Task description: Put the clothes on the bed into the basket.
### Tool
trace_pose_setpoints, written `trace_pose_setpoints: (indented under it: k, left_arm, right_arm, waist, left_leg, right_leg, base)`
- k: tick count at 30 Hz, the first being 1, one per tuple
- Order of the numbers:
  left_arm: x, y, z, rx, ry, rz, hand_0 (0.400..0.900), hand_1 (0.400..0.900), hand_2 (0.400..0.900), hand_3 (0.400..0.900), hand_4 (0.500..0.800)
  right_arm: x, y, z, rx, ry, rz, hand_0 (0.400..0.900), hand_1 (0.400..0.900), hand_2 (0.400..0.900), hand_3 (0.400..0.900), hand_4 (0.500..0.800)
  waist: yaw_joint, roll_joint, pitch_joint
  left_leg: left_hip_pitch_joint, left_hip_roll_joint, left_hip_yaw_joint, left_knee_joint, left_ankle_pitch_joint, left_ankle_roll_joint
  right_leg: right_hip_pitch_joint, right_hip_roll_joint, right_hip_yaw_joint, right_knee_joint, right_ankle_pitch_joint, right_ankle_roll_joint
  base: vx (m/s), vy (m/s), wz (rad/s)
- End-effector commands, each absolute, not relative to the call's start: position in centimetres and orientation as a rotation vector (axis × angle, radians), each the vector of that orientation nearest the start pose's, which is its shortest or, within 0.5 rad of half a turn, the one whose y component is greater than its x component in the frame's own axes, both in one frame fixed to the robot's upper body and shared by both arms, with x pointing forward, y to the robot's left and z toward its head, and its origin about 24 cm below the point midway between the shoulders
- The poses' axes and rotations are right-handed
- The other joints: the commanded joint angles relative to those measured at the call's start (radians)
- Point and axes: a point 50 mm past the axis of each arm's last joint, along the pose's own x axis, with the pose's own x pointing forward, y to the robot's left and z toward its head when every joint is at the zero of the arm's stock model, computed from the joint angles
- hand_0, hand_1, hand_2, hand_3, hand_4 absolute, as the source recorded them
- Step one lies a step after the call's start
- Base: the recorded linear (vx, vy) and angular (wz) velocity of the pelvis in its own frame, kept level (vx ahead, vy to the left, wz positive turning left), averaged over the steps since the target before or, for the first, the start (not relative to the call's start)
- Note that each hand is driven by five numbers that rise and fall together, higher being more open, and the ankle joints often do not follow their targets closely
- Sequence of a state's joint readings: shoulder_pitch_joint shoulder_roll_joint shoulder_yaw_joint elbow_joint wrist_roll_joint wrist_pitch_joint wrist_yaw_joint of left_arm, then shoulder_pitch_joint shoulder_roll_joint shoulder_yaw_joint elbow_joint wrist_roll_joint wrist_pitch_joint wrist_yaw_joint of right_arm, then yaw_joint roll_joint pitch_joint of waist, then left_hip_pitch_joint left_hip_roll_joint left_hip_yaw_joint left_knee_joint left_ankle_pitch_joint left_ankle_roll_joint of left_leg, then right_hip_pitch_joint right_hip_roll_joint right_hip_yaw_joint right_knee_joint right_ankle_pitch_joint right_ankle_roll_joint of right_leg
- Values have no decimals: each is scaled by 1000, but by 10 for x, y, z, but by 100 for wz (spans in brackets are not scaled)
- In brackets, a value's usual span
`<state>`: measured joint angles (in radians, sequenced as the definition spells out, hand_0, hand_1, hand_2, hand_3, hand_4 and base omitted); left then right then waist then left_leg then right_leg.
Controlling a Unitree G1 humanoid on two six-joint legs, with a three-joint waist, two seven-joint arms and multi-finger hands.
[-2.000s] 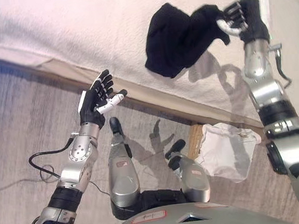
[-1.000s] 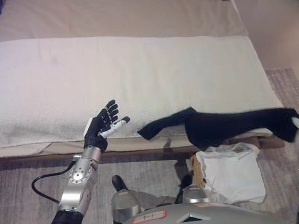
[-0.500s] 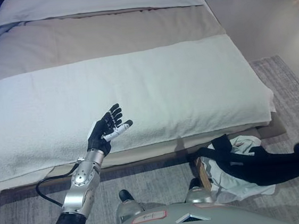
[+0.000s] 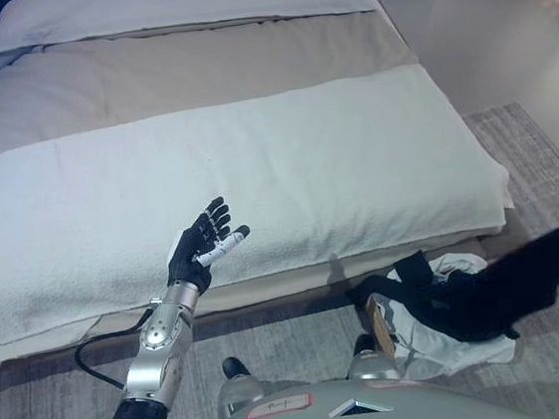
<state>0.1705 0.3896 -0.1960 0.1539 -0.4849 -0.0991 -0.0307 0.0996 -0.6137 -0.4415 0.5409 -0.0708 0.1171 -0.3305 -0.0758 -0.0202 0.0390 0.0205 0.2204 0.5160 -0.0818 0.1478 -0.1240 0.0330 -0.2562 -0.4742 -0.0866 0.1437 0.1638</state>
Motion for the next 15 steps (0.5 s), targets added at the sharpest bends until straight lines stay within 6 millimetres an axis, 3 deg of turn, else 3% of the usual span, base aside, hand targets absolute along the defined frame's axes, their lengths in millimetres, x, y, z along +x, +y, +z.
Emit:
trace_pose_setpoints:
  k: [1,7,9,10,11,15]
  left_arm:
    - [231,204,31,-71,9,-83,900,900,900,900,800]
    - [231,203,32,-70,8,-91,900,900,900,900,800]
    - [232,201,32,-73,7,-102,900,900,900,900,800]
    - [232,200,32,-72,7,-108,900,900,900,900,800]
    - [232,200,32,-72,7,-106,900,900,900,900,800]
    - [233,200,32,-69,14,-111,900,900,900,900,800]
  right_arm:
    - [183,-426,83,-763,241,-934,400,400,400,400,500]
    - [194,-409,53,-698,319,-834,400,400,400,400,500]
    - [195,-403,31,-639,392,-815,400,400,400,400,500]
    - [194,-403,23,-620,434,-805,484,484,484,484,551]
    - [195,-403,23,-618,432,-804,900,900,900,900,800]
    - [196,-406,15,-597,490,-800,900,900,900,900,800]
  waist:
    - [33,-10,6]
    - [42,-15,8]
    - [51,-17,8]
    - [53,-19,8]
    - [52,-19,9]
    - [59,-20,9]
  left_leg:
    - [7,47,-93,54,-71,-26]
    - [10,46,-93,50,-72,-24]
    - [11,46,-96,50,-72,-25]
    - [12,46,-95,50,-72,-26]
    - [13,46,-95,50,-72,-26]
    - [15,44,-94,48,-71,-26]
  right_leg:
    - [53,-7,-65,35,-37,32]
    - [54,-7,-65,35,-35,30]
    - [57,-7,-66,35,-37,28]
    - [58,-7,-66,35,-37,28]
    - [59,-7,-66,34,-37,27]
    - [62,-6,-68,34,-36,26]
  base:
    - [-12,-7,4]
    - [-8,-3,3]
    - [-15,-3,6]
    - [-10,-2,3]
    - [0,0,0]
    - [0,0,0]
